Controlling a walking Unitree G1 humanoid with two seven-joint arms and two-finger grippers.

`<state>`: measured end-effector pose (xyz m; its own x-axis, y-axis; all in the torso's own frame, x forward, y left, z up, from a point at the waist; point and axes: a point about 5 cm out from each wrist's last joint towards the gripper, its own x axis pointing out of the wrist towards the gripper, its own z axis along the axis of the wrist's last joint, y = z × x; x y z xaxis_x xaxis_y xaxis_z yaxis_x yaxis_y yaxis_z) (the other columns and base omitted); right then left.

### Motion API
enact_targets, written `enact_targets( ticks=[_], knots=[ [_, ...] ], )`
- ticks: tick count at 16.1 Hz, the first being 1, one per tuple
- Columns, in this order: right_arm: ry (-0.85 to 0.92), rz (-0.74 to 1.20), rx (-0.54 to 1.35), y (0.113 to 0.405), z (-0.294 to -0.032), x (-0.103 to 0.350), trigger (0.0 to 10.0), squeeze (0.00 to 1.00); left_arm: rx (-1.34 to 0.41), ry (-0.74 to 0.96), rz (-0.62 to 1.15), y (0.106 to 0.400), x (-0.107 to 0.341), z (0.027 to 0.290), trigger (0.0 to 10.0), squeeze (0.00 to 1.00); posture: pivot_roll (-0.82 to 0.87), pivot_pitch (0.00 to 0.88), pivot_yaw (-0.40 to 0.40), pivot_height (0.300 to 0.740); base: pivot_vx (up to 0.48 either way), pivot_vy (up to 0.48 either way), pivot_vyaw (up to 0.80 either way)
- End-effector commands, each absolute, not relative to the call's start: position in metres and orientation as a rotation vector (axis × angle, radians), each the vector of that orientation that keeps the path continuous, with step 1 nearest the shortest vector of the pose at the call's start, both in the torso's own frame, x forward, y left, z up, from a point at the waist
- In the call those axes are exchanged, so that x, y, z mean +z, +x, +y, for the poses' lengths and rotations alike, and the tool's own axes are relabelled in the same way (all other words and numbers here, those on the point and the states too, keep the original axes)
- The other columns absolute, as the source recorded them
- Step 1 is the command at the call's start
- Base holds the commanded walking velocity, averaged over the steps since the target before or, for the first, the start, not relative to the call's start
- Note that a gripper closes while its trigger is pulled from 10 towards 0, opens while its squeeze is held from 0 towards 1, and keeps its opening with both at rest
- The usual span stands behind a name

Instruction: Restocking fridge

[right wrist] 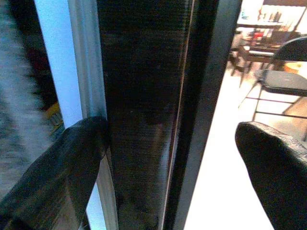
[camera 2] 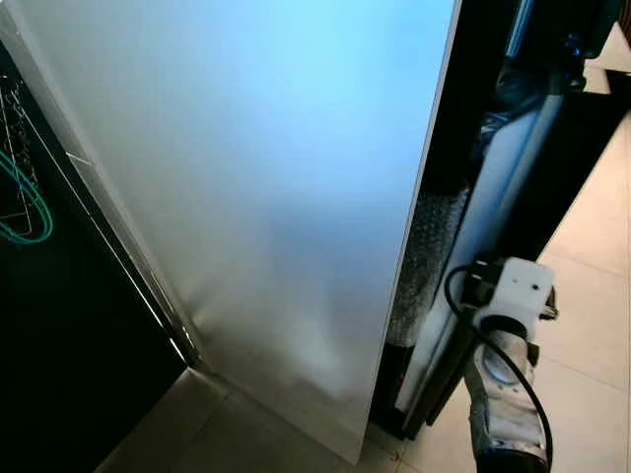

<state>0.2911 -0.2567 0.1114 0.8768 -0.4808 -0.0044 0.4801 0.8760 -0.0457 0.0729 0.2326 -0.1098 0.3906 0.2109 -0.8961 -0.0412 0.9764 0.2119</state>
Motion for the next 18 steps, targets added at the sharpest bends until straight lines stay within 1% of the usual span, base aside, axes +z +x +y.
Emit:
enact_targets(
  ticks=[1,3,4,5,8,10,11,12,14,17,18],
  knots=[
    [-0.032,0.094,-0.617,0.274,-0.280,0.094,10.0,0.00,0.155,0.182,1.167,0.070,-0.109,0.237,10.0,0.00,-0.09,0.000,0.059,0.740,0.000,0.000,0.00],
    [-0.048,0.175,-0.650,0.260,-0.290,0.070,10.0,0.00,0.153,0.181,1.168,0.071,-0.109,0.236,10.0,0.00,-0.08,0.000,0.053,0.740,0.000,0.000,0.00],
    [-0.051,0.180,-0.654,0.258,-0.292,0.068,10.0,0.00,0.152,0.181,1.168,0.070,-0.110,0.235,10.0,0.00,-0.08,0.000,0.049,0.740,0.000,0.000,0.00],
    [-0.092,0.239,-0.681,0.243,-0.308,0.055,10.0,0.00,0.160,0.172,1.163,0.071,-0.110,0.235,10.0,0.00,-0.07,0.000,0.045,0.740,0.000,0.000,0.00],
    [-0.143,0.308,-0.736,0.221,-0.334,0.042,10.0,0.00,0.161,0.172,1.166,0.070,-0.110,0.235,10.0,0.00,-0.08,0.000,0.043,0.740,0.000,0.000,0.00],
    [-0.133,0.348,-0.759,0.213,-0.339,0.033,10.0,0.00,0.160,0.172,1.167,0.070,-0.110,0.235,10.0,0.00,-0.09,0.000,0.044,0.740,0.000,0.000,0.00],
    [-0.015,0.462,-0.700,0.203,-0.328,0.002,10.0,0.00,0.150,0.176,1.171,0.070,-0.110,0.234,10.0,0.00,-0.10,0.000,0.055,0.740,0.000,0.000,0.00],
    [0.056,0.558,-0.639,0.194,-0.317,-0.019,10.0,0.00,0.132,0.188,1.175,0.071,-0.110,0.233,10.0,0.00,-0.10,0.000,0.063,0.740,0.000,0.000,0.00],
    [0.030,0.760,-0.489,0.172,-0.297,-0.050,10.0,0.00,0.133,0.183,1.175,0.071,-0.110,0.232,10.0,0.00,-0.09,0.000,0.059,0.740,0.000,0.000,0.00],
    [-0.008,0.933,-0.244,0.147,-0.262,-0.079,10.0,0.00,0.149,0.163,1.165,0.072,-0.110,0.232,10.0,0.00,-0.06,0.000,0.052,0.740,0.000,0.000,0.00],
    [0.006,0.952,-0.273,0.143,-0.261,-0.082,10.0,0.00,0.143,0.156,1.166,0.072,-0.110,0.231,10.0,0.00,-0.06,0.000,0.050,0.740,0.000,0.000,0.00]
  ],
)
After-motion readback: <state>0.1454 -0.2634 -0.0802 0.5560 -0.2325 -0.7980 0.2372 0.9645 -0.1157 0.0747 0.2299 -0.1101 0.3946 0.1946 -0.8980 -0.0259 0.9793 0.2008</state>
